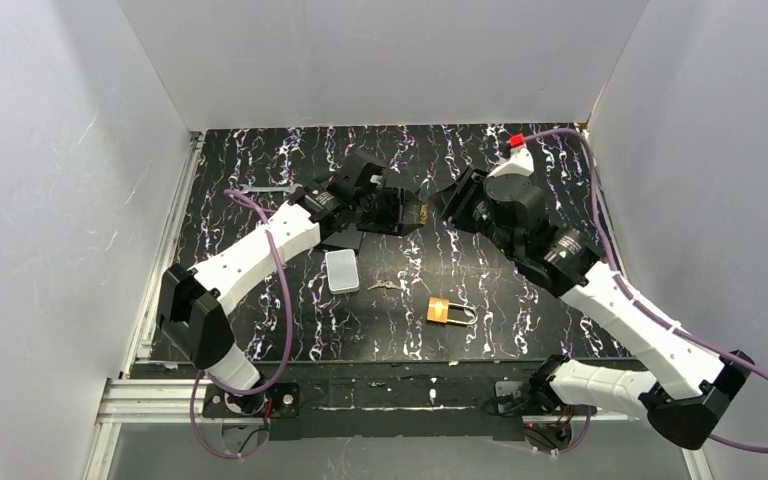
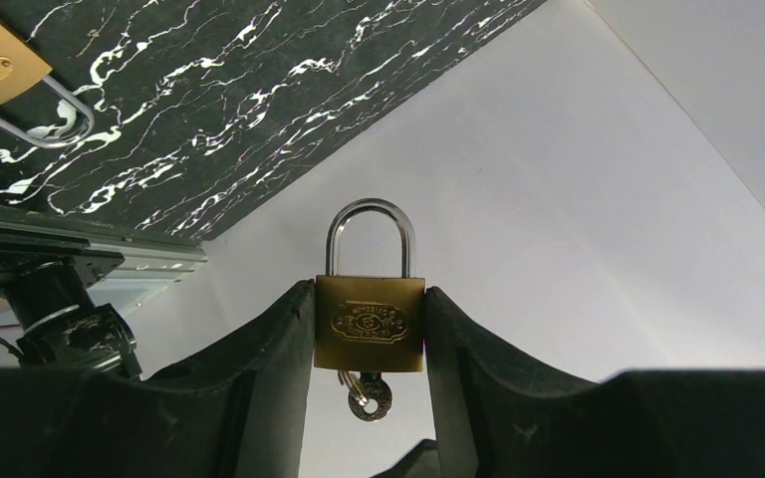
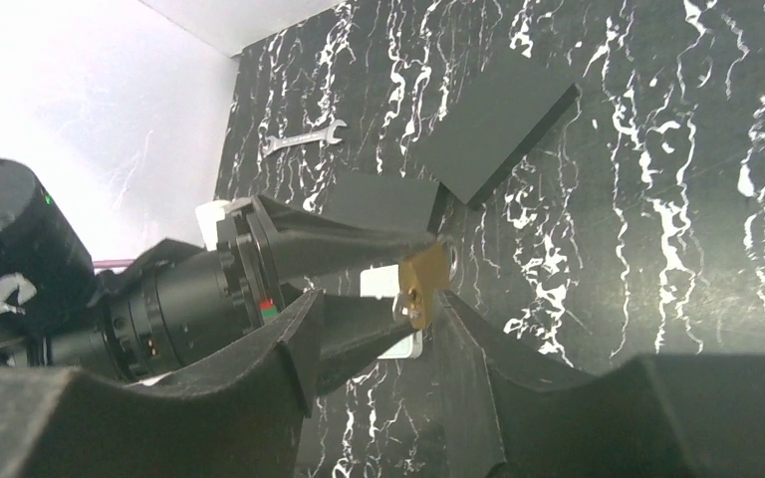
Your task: Unlock with the key
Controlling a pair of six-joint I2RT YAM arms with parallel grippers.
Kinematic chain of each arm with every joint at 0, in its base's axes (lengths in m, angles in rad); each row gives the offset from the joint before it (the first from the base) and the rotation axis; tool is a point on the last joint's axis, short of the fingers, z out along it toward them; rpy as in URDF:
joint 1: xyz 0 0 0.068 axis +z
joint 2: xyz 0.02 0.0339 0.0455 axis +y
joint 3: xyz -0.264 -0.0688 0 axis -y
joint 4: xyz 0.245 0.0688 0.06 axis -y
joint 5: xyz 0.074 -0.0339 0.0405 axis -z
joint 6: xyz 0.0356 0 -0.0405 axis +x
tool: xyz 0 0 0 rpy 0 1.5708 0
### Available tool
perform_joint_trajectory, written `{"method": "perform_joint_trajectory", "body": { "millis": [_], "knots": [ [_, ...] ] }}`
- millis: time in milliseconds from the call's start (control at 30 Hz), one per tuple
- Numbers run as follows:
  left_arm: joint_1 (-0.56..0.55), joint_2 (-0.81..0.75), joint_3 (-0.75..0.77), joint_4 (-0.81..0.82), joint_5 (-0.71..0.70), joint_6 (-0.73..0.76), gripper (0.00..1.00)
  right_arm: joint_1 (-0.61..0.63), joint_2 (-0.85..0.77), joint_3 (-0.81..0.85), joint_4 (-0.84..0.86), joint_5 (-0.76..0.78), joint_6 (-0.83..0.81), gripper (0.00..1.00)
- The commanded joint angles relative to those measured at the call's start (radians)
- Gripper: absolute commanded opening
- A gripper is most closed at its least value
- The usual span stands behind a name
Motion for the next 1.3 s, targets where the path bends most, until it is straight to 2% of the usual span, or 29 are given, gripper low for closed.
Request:
{"method": "perform_joint_trajectory", "body": {
  "millis": [0, 133, 433, 633, 1067, 1133, 1267],
  "knots": [
    [0.001, -0.093, -0.005, -0.038, -0.023, 0.024, 0.0, 0.004, 0.085, 0.151, -0.17, 0.015, -0.093, 0.53],
    [0.001, -0.085, 0.002, -0.047, -0.011, 0.027, 0.0, 0.005, 0.151, 0.214, -0.186, -0.081, -0.14, 0.49],
    [0.0, -0.072, 0.019, -0.05, -0.01, 0.026, 0.0, 0.006, 0.17, 0.18, -0.167, -0.148, -0.163, 0.49],
    [0.001, -0.071, 0.024, -0.05, -0.003, 0.026, 0.0, 0.006, 0.225, 0.185, -0.192, -0.134, -0.179, 0.48],
    [0.001, -0.058, 0.045, -0.055, 0.012, 0.04, 0.0, 0.006, 0.27, 0.172, -0.134, -0.1, -0.186, 0.44],
    [0.001, -0.056, 0.045, -0.057, 0.017, 0.04, 0.0, 0.006, 0.276, 0.176, -0.131, -0.099, -0.186, 0.38],
    [0.001, -0.057, 0.044, -0.063, 0.018, 0.04, 0.0, 0.006, 0.276, 0.179, -0.129, -0.088, -0.186, 0.2]
  ]
}}
